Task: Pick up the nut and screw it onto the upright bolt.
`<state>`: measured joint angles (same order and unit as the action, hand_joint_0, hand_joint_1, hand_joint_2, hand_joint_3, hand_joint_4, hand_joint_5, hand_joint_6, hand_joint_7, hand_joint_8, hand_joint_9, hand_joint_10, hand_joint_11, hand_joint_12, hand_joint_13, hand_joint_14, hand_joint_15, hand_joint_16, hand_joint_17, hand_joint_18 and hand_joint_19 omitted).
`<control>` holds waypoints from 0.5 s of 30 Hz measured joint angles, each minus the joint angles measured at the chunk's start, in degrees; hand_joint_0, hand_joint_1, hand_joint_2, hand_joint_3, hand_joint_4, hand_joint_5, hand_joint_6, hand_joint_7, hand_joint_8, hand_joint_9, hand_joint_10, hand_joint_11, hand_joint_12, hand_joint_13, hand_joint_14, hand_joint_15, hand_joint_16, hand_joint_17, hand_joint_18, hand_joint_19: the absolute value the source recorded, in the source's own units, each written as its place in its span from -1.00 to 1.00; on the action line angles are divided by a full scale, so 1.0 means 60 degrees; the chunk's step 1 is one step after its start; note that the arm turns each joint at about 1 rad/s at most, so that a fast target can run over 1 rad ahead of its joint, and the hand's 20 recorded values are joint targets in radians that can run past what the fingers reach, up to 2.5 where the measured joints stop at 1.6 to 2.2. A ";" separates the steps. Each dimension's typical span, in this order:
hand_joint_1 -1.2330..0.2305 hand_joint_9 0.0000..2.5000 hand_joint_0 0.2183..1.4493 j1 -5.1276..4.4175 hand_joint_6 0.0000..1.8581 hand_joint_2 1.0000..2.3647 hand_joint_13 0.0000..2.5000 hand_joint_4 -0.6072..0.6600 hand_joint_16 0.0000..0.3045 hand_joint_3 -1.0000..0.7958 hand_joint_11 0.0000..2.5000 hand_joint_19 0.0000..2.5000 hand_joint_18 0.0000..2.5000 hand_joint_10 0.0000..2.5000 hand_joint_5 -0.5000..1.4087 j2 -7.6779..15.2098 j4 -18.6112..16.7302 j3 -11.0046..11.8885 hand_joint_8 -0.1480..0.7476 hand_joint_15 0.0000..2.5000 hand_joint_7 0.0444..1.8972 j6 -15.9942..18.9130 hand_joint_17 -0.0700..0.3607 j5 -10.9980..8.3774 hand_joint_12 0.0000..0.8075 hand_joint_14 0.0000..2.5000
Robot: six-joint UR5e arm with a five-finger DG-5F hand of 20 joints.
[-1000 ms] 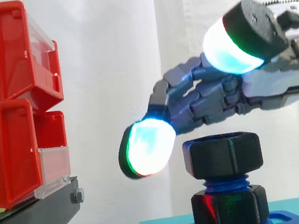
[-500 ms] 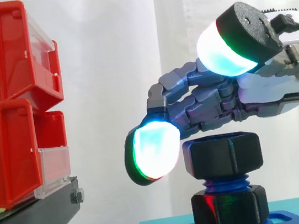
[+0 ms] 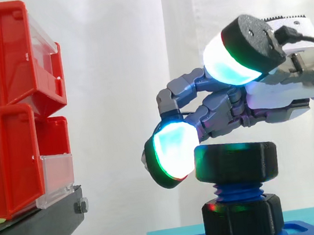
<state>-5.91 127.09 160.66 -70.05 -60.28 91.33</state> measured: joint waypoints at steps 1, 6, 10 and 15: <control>0.30 -0.48 -0.52 0.0045 -0.46 -1.00 -0.70 0.38 -0.71 -0.44 -1.00 -1.00 -0.86 -1.00 -0.51 -0.0001 0.0004 0.0000 -0.02 -1.00 0.49 -0.0002 -0.21 0.0037 -0.22 -1.00; 0.26 -0.36 -0.51 0.0234 -0.43 -1.00 -0.63 0.31 -0.73 -0.44 -1.00 -1.00 -0.77 -1.00 -0.48 -0.0001 0.0023 0.0000 -0.01 -1.00 0.48 -0.0025 -0.25 0.0241 -0.27 -1.00; 0.22 -0.24 -0.50 0.0385 -0.41 -1.00 -0.53 0.22 -0.77 -0.44 -1.00 -1.00 -0.68 -1.00 -0.44 -0.0001 0.0033 0.0000 -0.04 -1.00 0.45 -0.0104 -0.31 0.0387 -0.34 -1.00; 0.14 0.08 -0.48 0.0595 -0.35 -1.00 -0.29 0.07 -0.89 -0.44 -0.97 -1.00 -0.43 -1.00 -0.41 -0.0010 0.0214 0.0000 -0.07 -0.98 0.32 -0.0192 -0.50 0.0735 -0.58 -1.00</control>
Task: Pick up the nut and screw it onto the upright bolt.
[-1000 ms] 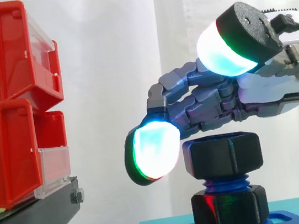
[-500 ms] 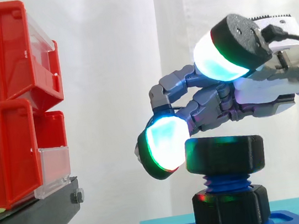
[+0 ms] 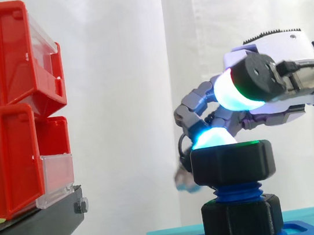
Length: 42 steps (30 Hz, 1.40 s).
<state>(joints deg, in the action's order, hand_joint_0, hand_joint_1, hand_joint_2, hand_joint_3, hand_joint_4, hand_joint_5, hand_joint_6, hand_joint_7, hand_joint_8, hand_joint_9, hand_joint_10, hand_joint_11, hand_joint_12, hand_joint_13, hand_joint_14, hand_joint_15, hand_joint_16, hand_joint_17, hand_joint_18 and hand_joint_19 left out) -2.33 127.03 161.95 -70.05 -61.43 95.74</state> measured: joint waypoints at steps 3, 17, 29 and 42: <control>0.14 0.16 -0.47 0.0081 -0.33 -1.00 -0.20 0.05 -0.93 -0.44 -0.92 -0.96 -0.35 -1.00 -0.41 -0.0001 0.0164 0.0000 -0.09 -0.96 0.28 0.0005 -0.56 0.0140 -0.64 -1.00; 0.12 0.46 -0.47 0.0300 -0.31 -1.00 0.00 0.09 -0.97 -0.44 -0.74 -0.86 -0.18 -0.99 -0.40 -0.0262 0.0342 0.0003 -0.15 -0.92 0.19 -0.0028 -0.63 0.0286 -0.73 -1.00; 0.32 0.15 -0.50 0.0400 -0.46 -1.00 -0.34 0.36 -0.90 -0.44 -0.90 -1.00 -0.56 -1.00 -0.49 -0.0775 0.0326 0.0031 -0.11 -1.00 0.03 0.0001 -0.52 0.0303 -0.60 -1.00; 0.62 -0.68 -0.58 -0.0015 -0.46 -1.00 -0.96 0.18 -0.73 -0.44 -1.00 -1.00 -1.00 -1.00 -0.70 -0.0693 -0.0150 0.0337 -0.22 -1.00 -0.43 -0.0005 -0.25 0.0147 -0.21 -1.00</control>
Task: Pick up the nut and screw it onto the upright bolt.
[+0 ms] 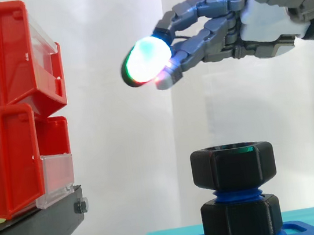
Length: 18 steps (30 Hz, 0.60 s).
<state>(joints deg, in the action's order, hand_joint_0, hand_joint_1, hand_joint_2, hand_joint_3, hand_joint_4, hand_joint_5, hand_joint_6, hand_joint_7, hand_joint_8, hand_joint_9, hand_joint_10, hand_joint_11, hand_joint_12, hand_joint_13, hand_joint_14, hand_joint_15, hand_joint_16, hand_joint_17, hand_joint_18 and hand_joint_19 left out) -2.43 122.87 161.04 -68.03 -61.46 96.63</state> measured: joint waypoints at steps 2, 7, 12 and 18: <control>0.68 -0.74 -0.58 -0.0236 -0.46 -1.00 -1.00 0.15 -0.72 -0.44 -1.00 -1.00 -1.00 -1.00 -0.71 0.0073 -0.0070 0.0000 -0.24 -1.00 -0.43 0.0015 -0.24 -0.0141 -0.21 -1.00; 0.70 -0.77 -0.57 -0.0793 -0.46 -1.00 -1.00 0.14 -0.72 -0.44 -1.00 -1.00 -1.00 -1.00 -0.71 0.0136 0.0166 0.0000 -0.24 -1.00 -0.43 0.0001 -0.23 -0.0811 -0.20 -1.00; 0.70 -0.77 -0.57 -0.1098 -0.46 -1.00 -1.00 0.18 -0.72 -0.44 -1.00 -1.00 -1.00 -1.00 -0.68 0.0143 0.0331 -0.0008 -0.24 -1.00 -0.41 -0.0048 -0.23 -0.1431 -0.20 -1.00; 0.66 -0.71 -0.55 -0.1262 -0.46 -1.00 -0.98 0.23 -0.73 -0.44 -1.00 -1.00 -1.00 -1.00 -0.65 0.0142 -0.0103 -0.0710 -0.20 -1.00 -0.35 0.0118 -0.24 -0.1574 -0.21 -1.00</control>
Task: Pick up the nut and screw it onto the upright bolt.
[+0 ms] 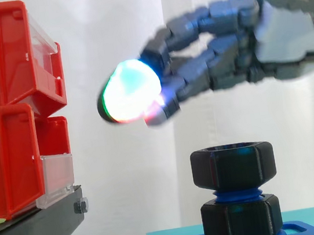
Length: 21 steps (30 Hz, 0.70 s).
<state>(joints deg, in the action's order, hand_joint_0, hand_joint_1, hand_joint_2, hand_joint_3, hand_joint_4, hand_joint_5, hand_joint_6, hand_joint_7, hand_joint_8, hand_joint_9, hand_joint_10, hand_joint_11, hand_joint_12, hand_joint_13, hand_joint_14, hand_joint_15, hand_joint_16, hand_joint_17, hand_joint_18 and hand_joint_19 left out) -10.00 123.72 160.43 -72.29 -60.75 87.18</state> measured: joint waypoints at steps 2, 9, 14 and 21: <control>0.64 -0.69 -0.55 -0.0011 -0.46 -1.00 -0.97 0.25 -0.73 -0.44 -1.00 -1.00 -1.00 -1.00 -0.63 -0.0005 -0.0306 -0.0265 -0.19 -1.00 -0.30 0.0089 -0.25 -0.0024 -0.21 -1.00; 0.56 -0.59 -0.53 0.0027 -0.46 -1.00 -0.90 0.33 -0.73 -0.44 -1.00 -1.00 -1.00 -1.00 -0.59 -0.0007 -0.0360 -0.0467 -0.14 -1.00 -0.07 0.0162 -0.25 -0.0014 -0.21 -1.00; 0.55 -0.59 -0.53 0.0063 -0.46 -1.00 -0.88 0.33 -0.74 -0.44 -1.00 -1.00 -1.00 -1.00 -0.59 -0.0007 -0.0322 -0.0473 -0.13 -1.00 -0.05 0.0149 -0.25 0.0005 -0.21 -1.00; 0.52 -0.56 -0.53 0.0069 -0.46 -1.00 -0.85 0.36 -0.75 -0.44 -1.00 -1.00 -1.00 -1.00 -0.58 -0.0006 -0.0031 -0.0474 -0.11 -1.00 -0.01 -0.0049 -0.27 -0.0010 -0.21 -1.00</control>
<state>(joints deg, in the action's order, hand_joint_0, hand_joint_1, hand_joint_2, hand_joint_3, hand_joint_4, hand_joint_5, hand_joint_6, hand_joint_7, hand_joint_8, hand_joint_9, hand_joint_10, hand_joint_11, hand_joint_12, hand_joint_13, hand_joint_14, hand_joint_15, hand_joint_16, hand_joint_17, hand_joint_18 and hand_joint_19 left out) -9.59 123.69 160.24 -75.14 -61.05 87.12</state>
